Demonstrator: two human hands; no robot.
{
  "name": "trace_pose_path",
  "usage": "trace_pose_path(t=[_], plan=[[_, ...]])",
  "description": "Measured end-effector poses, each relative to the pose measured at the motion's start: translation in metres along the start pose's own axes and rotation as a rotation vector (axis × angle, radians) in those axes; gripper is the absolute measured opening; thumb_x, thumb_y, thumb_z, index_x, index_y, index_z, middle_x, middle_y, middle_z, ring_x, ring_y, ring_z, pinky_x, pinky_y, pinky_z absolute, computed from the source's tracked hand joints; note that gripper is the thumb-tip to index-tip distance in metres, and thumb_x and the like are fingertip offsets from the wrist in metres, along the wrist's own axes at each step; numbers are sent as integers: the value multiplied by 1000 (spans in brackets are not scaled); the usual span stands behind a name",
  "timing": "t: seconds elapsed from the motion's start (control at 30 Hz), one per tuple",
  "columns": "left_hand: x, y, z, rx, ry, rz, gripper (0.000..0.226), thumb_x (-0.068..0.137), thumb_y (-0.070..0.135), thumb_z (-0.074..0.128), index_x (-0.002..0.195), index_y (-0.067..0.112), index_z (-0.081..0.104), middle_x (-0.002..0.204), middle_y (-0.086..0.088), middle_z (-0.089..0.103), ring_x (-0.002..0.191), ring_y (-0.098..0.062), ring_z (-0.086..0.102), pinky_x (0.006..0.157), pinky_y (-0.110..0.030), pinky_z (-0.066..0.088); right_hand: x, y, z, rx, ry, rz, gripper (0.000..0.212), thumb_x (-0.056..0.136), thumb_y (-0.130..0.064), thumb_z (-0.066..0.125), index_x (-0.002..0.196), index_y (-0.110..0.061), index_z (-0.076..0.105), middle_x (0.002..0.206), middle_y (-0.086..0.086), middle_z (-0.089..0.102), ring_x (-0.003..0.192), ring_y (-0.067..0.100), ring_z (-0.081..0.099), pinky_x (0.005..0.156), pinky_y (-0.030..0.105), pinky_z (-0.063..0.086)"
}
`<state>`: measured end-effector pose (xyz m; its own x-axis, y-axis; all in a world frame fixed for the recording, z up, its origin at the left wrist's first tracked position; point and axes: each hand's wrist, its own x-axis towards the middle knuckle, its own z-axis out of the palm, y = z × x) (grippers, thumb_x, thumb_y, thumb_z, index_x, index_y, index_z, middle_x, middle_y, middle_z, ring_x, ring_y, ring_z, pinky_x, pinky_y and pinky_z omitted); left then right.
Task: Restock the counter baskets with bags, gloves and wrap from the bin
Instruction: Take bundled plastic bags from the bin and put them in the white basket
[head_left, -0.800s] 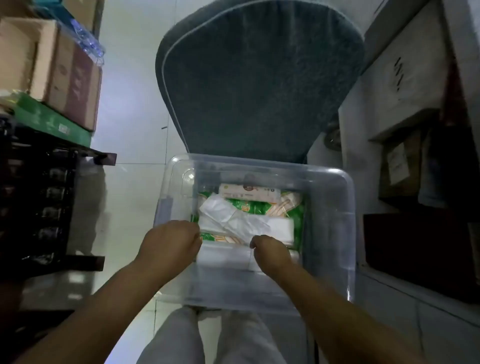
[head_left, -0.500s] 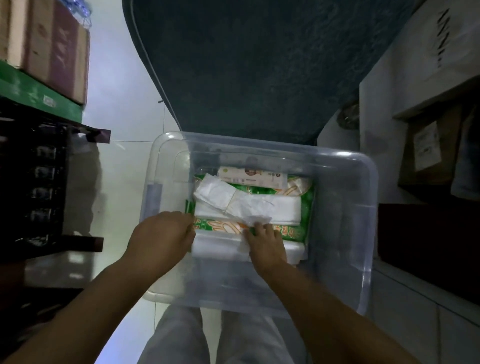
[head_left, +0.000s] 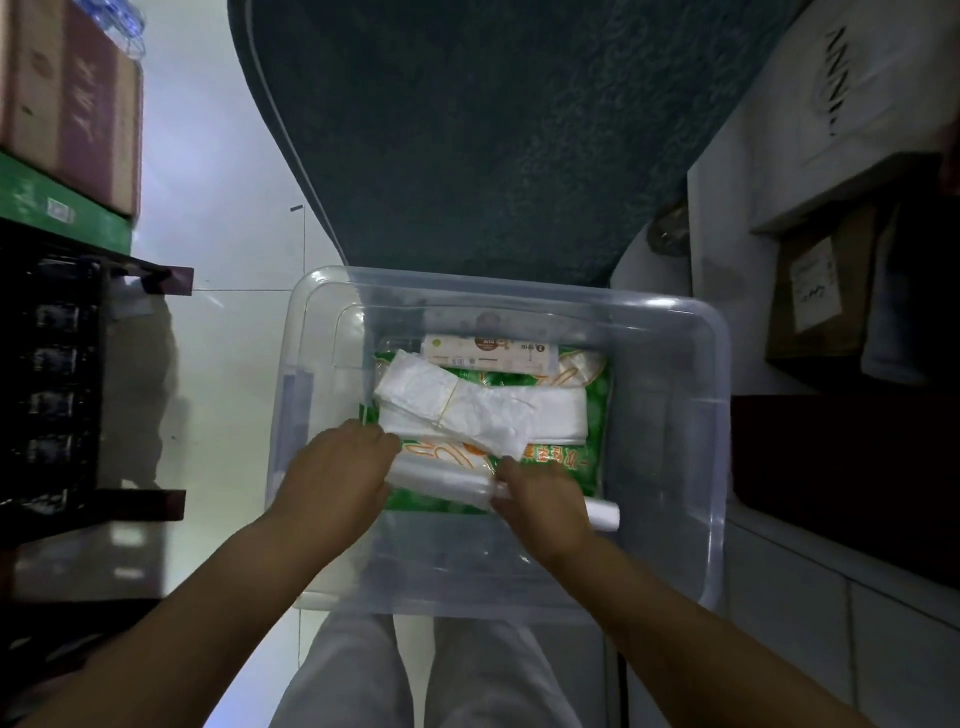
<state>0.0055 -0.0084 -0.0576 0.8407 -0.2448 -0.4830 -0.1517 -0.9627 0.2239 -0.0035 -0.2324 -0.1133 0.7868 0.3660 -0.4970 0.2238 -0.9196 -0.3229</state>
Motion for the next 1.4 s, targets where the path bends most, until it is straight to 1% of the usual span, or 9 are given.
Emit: trace_pose_path(t=[0.1,0.27,0.37,0.5,0.63,0.8,0.93,1.17,1.4], plan=[[6,22,-13,89,28,211,62,31,28,91,88,15,70,86,-4,71,76,-21,67,68,-30,56,-9,-18,-39,-125,180,-101,35,46,-34,86,71,-21,65,53,2,64,46,19,59,47,19,40],[12,41,-41,182,3,217,44,16,27,89,54,22,67,44,1,61,36,-14,56,39,-15,43,-18,-38,-75,12,333,-217,37,46,-28,90,75,-18,69,57,1,66,49,18,61,48,19,45],[12,36,-50,229,-10,164,35,25,16,87,52,19,65,42,-2,59,33,-18,55,38,-17,42,-16,-29,-83,59,295,-256,32,57,-24,86,82,-14,69,66,5,69,58,25,63,56,25,49],[9,10,-59,338,-22,9,20,71,14,66,90,22,64,79,-2,70,70,-22,67,57,-26,38,7,8,-74,35,128,-107,26,78,-25,70,100,-12,65,91,11,70,83,33,62,71,35,46],[7,-20,-70,305,10,-126,9,74,18,66,82,20,62,68,-2,64,56,-22,60,52,-27,39,42,56,-47,18,-11,135,27,91,-20,53,116,-13,61,116,12,64,105,31,58,85,35,47],[12,-34,-62,216,37,-182,9,77,25,65,83,19,61,67,-3,63,53,-21,58,52,-27,46,89,79,-12,-22,-80,101,36,91,-8,46,127,-10,53,130,17,56,115,32,53,97,39,44],[15,-35,-56,250,104,-185,11,68,19,70,71,14,60,53,-5,59,41,-25,54,46,-22,29,100,77,8,-183,-156,111,43,89,-14,50,131,-13,42,141,11,42,127,29,39,105,43,32],[8,-35,-54,203,166,-253,11,77,27,62,85,18,63,67,-4,66,57,-26,62,50,-28,41,66,72,-3,64,-257,297,30,82,-28,62,105,-8,63,110,16,63,99,31,59,83,32,48],[-9,-26,-75,93,157,-315,16,83,30,54,93,22,63,80,-2,69,71,-26,64,60,-31,48,13,58,-60,29,-225,266,33,80,-23,58,113,-20,56,107,9,67,96,29,63,78,35,52]])
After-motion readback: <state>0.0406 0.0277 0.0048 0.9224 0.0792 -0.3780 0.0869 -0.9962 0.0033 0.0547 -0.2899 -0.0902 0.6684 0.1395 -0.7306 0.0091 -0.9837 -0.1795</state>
